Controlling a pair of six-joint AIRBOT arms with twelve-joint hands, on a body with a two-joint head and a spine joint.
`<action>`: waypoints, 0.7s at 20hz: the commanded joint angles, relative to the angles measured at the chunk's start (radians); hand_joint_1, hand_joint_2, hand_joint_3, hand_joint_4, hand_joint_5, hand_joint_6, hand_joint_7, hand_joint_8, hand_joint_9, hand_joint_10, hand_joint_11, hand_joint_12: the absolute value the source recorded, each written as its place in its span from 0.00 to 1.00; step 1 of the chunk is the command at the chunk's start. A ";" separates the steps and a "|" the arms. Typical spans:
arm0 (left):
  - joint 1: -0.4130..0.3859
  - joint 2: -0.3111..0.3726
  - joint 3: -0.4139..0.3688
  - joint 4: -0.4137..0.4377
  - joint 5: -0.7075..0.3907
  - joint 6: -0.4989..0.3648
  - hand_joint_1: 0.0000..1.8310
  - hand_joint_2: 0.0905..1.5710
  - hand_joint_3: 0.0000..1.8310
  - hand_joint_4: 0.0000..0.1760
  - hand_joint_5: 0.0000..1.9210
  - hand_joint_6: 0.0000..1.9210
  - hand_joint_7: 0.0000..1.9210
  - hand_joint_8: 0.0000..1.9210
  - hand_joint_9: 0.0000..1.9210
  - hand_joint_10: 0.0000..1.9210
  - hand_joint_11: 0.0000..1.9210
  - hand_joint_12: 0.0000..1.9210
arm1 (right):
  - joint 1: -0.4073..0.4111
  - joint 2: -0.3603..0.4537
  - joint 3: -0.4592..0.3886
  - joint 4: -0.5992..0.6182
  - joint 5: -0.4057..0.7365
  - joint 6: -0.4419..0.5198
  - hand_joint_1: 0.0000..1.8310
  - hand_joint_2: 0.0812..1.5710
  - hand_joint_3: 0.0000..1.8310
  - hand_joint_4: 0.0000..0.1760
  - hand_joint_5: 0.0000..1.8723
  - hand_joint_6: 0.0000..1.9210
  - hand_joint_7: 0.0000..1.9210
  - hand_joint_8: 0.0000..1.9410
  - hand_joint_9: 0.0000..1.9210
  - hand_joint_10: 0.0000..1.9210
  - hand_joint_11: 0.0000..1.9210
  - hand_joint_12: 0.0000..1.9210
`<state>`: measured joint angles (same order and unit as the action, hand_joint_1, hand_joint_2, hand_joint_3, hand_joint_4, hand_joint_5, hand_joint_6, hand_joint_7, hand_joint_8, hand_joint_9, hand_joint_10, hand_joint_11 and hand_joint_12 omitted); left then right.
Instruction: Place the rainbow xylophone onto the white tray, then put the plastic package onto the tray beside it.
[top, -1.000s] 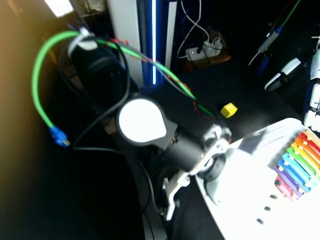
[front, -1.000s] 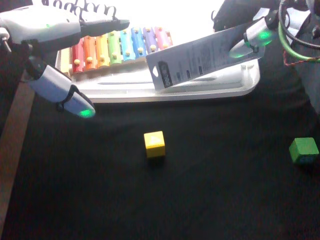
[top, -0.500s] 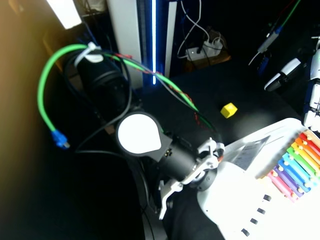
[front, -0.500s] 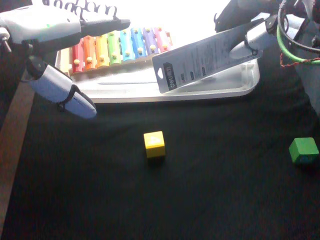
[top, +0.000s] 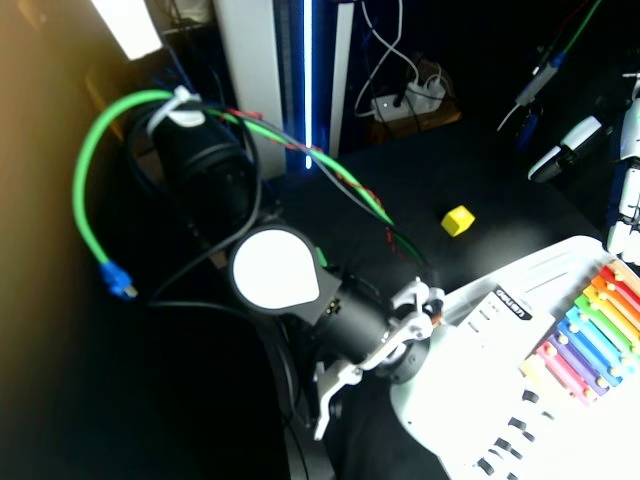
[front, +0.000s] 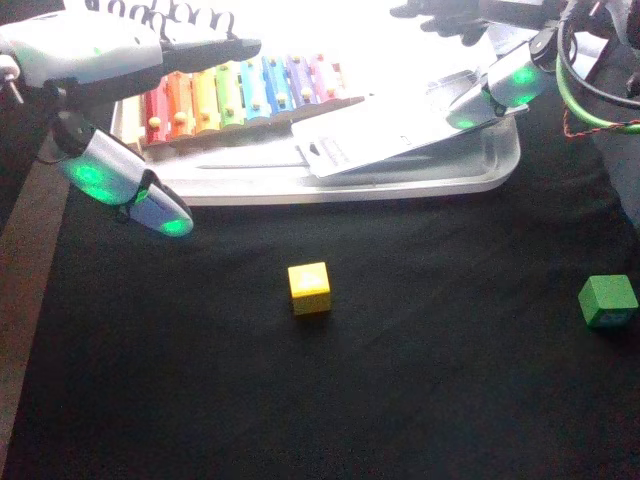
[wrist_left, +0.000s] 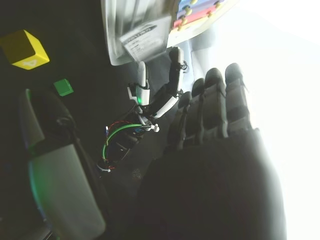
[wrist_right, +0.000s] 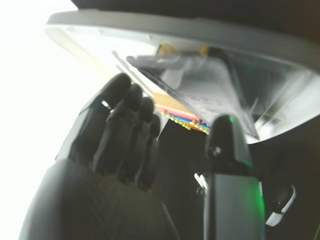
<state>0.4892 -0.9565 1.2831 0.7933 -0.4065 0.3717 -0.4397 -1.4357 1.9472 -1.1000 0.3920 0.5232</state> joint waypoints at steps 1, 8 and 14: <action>-0.013 -0.004 0.002 -0.030 -0.078 0.000 0.49 0.44 0.00 0.00 0.00 0.00 0.04 0.00 0.06 0.00 0.00 0.09 | 0.005 0.006 0.000 0.040 0.048 0.004 0.54 0.51 0.00 1.00 0.00 0.00 0.03 0.00 0.08 0.00 0.00 0.43; -0.012 -0.005 0.011 -0.055 -0.088 0.004 0.47 0.45 0.00 0.00 0.00 0.00 0.03 0.00 0.05 0.00 0.00 0.08 | 0.006 0.080 -0.077 0.065 0.139 0.004 0.51 0.45 0.00 1.00 0.00 0.00 0.00 0.00 0.00 0.00 0.00 0.11; 0.011 0.042 -0.017 -0.314 -0.188 0.188 0.47 0.47 0.00 0.00 0.00 0.00 0.01 0.00 0.06 0.00 0.00 0.20 | 0.006 0.225 -0.240 0.322 0.293 -0.257 0.43 0.43 0.00 1.00 0.00 0.00 0.00 0.00 0.00 0.00 0.00 0.00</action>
<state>0.5117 -0.9131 1.2625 0.4938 -0.4904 0.5629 -0.4469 -1.2030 1.7035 -0.8341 0.6071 0.2619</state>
